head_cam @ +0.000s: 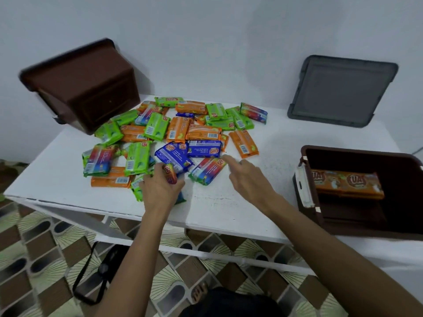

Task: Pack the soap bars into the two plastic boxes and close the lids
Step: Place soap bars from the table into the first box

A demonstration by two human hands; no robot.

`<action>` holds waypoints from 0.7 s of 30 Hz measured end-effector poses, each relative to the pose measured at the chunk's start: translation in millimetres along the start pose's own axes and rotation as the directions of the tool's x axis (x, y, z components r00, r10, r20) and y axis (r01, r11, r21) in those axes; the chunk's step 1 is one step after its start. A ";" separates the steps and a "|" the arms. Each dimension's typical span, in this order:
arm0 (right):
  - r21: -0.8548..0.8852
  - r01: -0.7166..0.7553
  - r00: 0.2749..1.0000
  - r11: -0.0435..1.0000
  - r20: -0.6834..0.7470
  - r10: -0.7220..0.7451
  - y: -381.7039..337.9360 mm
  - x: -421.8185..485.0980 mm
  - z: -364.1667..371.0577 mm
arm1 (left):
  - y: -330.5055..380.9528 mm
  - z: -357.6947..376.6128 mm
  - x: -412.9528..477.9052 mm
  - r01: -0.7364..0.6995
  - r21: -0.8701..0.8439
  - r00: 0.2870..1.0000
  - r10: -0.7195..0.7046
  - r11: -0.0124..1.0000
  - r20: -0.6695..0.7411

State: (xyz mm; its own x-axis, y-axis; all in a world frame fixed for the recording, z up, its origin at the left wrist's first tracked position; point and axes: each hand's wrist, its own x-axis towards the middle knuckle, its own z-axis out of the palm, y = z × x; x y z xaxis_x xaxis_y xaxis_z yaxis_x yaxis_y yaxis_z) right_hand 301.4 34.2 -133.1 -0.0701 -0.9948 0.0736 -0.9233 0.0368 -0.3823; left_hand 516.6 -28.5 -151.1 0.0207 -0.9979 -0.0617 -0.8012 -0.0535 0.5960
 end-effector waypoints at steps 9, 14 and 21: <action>0.721 -0.079 0.945 0.689 -0.166 0.283 48.0 -46.8 -105.1 | 82.9 -11.7 -39.4 -0.205 -0.664 0.964 0.264 0.719 -0.011; 0.787 -0.025 0.937 0.616 -0.197 0.290 108.6 -88.2 -157.9 | 148.2 16.9 -70.8 -0.167 -0.857 0.940 0.341 0.488 0.011; 0.809 -0.142 0.956 0.571 -0.038 0.291 184.4 -126.8 -182.6 | 211.7 75.1 -105.7 -0.066 -0.918 0.913 0.395 0.391 0.102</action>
State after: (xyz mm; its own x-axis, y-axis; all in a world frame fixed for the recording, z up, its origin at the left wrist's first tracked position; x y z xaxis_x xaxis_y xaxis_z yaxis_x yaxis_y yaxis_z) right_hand 71.1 184.4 -44.7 -0.3504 -0.9366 -0.0059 -0.2121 0.0855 -0.9735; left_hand 299.9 68.5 -78.5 -0.3584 -0.9285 0.0972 0.2347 0.0112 0.9720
